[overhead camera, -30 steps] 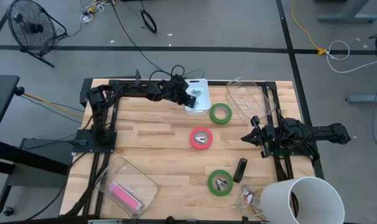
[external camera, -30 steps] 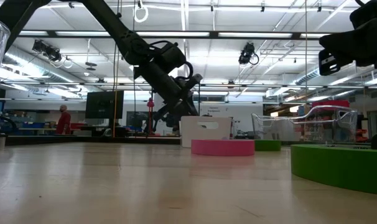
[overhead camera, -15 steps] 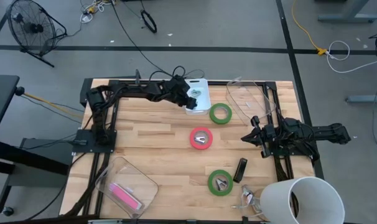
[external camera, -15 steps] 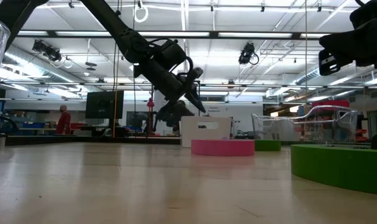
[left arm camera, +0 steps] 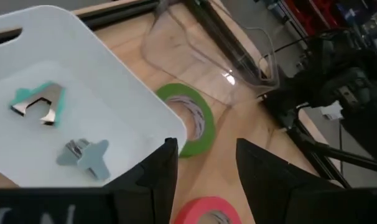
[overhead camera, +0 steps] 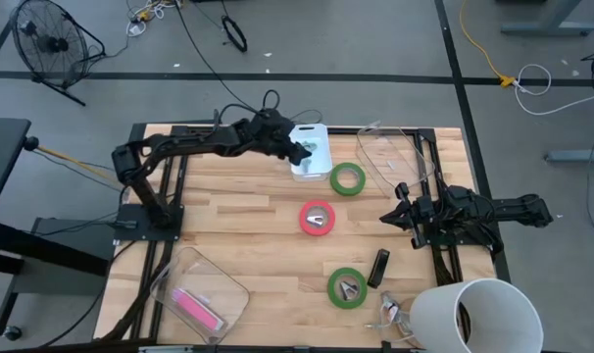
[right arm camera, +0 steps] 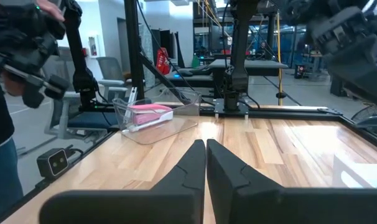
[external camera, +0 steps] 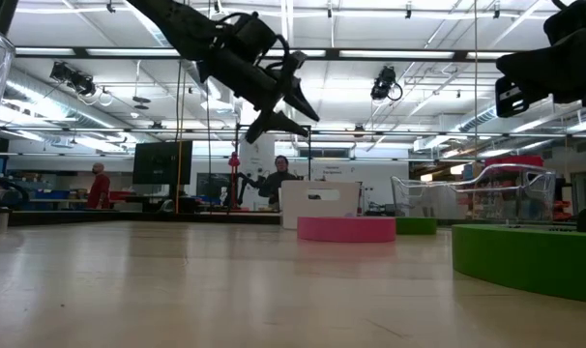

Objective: Pick and place Stapler, Stapler remover, tape
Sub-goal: Put the pink tape into the top transparent bin

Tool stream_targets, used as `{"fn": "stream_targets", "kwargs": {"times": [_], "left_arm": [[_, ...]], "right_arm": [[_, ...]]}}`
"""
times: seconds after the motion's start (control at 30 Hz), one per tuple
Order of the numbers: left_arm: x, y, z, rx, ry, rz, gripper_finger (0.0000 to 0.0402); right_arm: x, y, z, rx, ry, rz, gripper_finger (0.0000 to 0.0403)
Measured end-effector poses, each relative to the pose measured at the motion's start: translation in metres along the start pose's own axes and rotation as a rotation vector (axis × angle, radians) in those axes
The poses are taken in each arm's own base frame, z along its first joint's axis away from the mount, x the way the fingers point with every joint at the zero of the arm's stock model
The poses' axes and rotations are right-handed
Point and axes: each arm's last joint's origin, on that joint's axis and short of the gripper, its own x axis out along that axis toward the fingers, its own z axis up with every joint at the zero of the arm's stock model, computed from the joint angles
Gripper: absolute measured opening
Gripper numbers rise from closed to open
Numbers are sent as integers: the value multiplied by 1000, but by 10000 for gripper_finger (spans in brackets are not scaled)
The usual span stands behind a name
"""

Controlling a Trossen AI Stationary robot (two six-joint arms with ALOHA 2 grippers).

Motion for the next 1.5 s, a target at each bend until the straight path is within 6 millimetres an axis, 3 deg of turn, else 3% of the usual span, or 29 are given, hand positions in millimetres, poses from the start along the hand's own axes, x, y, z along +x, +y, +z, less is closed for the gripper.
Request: {"fn": "stream_targets", "kwargs": {"times": [0.23, 0.57, 0.8, 1.1, 1.33, 1.5], "left_arm": [[-1, -29, -14, 67, 25, -68, 167], [4, -82, -61, 252, 146, -197, 167], [2, -108, -86, 452, 170, -261, 167], [-1, -125, -104, 666, 174, -324, 167], [-2, -126, -112, 873, 202, -357, 167], [-2, -126, -115, 903, 224, -366, 167]], "right_arm": [[0, 0, 0, 0, 0, 0, 20], [0, 0, 0, 0, 1, 0, 20], [0, 0, 0, 0, 0, 0, 20], [0, 0, 0, 0, 0, 0, 20], [0, 0, 0, 0, 0, 0, 20], [0, 0, 0, 0, 0, 0, 20]]}}
